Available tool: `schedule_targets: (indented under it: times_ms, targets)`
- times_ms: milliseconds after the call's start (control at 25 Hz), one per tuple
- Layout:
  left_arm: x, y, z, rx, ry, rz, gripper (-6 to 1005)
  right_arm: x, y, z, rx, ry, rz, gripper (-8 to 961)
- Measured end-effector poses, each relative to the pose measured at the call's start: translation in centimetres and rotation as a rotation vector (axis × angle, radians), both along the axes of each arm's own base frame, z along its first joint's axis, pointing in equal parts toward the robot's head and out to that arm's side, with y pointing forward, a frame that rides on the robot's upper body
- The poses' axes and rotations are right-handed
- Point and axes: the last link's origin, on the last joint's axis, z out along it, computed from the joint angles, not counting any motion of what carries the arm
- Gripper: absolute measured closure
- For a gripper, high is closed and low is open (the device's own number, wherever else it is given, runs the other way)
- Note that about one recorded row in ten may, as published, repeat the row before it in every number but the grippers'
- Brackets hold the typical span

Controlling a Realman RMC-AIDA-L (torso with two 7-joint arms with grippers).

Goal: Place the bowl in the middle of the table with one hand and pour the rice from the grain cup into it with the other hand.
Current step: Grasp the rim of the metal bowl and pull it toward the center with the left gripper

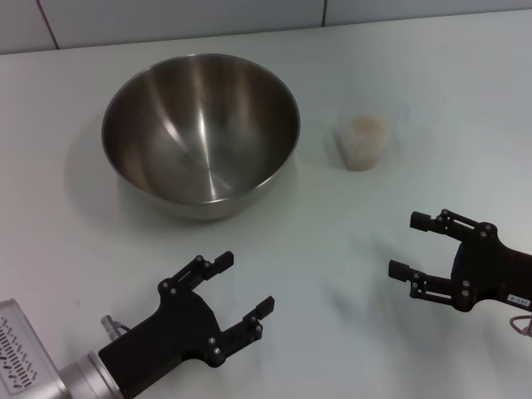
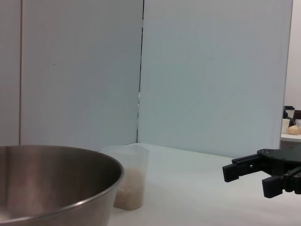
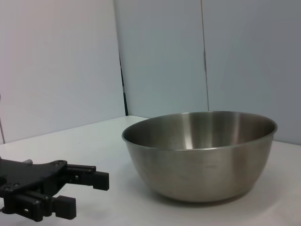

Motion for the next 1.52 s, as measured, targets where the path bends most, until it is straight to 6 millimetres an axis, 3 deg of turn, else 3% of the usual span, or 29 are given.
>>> schedule_targets:
  times_ms: [480,560,640,680,800,840,880,1120,1240,1520]
  targets:
    - [0.3,-0.2,0.2,-0.003,-0.034,0.007,219,0.1,-0.1,0.0,0.001,-0.004,0.001,144]
    - [0.4,-0.1,0.7,0.003,-0.072,0.019,220,0.1,-0.2,-0.1,0.001,-0.005,0.0,144]
    - [0.4,1.3,3.4,0.0,-0.221,0.067,220,0.1,-0.2,-0.1,-0.001,-0.005,0.001,144]
    - [0.4,1.3,3.4,0.0,-0.221,0.067,221,0.1,-0.2,-0.1,-0.002,-0.006,0.001,144]
    - [0.1,3.7,6.1,-0.016,-0.291,0.087,222,0.1,-0.2,-0.1,-0.003,-0.006,0.001,144]
    - [-0.1,5.3,7.4,-0.022,-0.314,0.111,222,0.1,-0.2,-0.1,-0.003,-0.006,0.001,144]
    - [-0.1,5.3,7.4,-0.022,-0.314,0.111,222,0.1,-0.2,-0.1,-0.003,-0.006,0.001,144]
    - [0.3,12.1,11.6,-0.062,-0.282,0.196,224,0.0,-0.1,-0.1,-0.005,-0.002,0.007,144]
    - [1.0,16.0,13.5,-0.052,-0.157,0.273,225,-0.3,0.0,-0.2,-0.008,0.009,0.012,144]
    - [2.4,21.3,15.3,-0.069,0.095,0.407,227,-0.5,0.0,-0.4,-0.014,0.024,0.015,144]
